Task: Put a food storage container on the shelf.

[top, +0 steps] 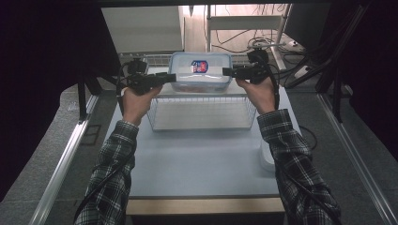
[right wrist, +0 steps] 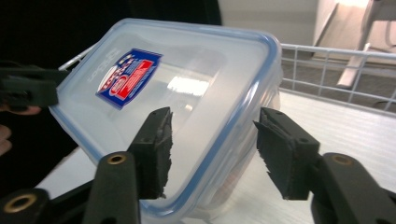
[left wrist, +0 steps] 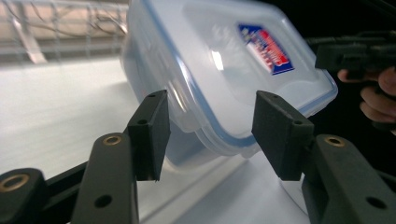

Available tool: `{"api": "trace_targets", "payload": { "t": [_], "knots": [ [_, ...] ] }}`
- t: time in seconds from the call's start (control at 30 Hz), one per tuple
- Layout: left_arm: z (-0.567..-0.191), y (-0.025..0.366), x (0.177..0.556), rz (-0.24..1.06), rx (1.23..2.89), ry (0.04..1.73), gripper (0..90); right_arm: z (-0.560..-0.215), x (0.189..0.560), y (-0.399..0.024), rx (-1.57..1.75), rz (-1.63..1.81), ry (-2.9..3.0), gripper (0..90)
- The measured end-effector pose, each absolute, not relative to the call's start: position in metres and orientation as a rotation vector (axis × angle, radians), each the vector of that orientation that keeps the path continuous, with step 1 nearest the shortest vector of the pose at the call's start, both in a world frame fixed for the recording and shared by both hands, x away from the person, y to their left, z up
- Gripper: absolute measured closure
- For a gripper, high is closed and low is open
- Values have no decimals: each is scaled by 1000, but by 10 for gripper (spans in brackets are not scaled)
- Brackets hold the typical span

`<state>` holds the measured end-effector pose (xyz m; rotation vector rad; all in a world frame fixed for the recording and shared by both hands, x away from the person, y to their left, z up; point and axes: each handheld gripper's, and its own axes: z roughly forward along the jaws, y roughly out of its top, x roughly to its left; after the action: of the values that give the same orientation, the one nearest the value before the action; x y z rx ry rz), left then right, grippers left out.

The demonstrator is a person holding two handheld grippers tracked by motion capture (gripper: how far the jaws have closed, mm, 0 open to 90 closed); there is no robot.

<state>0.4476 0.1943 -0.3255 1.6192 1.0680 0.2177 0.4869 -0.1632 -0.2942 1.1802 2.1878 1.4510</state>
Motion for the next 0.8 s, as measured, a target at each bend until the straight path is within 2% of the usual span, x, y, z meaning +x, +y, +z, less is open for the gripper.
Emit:
{"api": "trace_targets", "payload": {
  "t": [0.2,0.37,0.57,0.67,0.8],
  "knots": [
    [-320,186,439,339,1678,1026,488,-297,486,-164,1154,1459,2157,542],
    [-315,190,429,352,1680,991,554,-291,476,-174,1083,1511,2151,643],
    [-324,188,414,362,1758,949,730,-294,452,-177,927,1518,2237,843],
    [-334,186,414,345,1792,950,796,-302,443,-174,888,1494,2259,890],
    [-343,183,419,327,1805,958,841,-316,444,-166,866,1408,2315,893]
  ]
}}
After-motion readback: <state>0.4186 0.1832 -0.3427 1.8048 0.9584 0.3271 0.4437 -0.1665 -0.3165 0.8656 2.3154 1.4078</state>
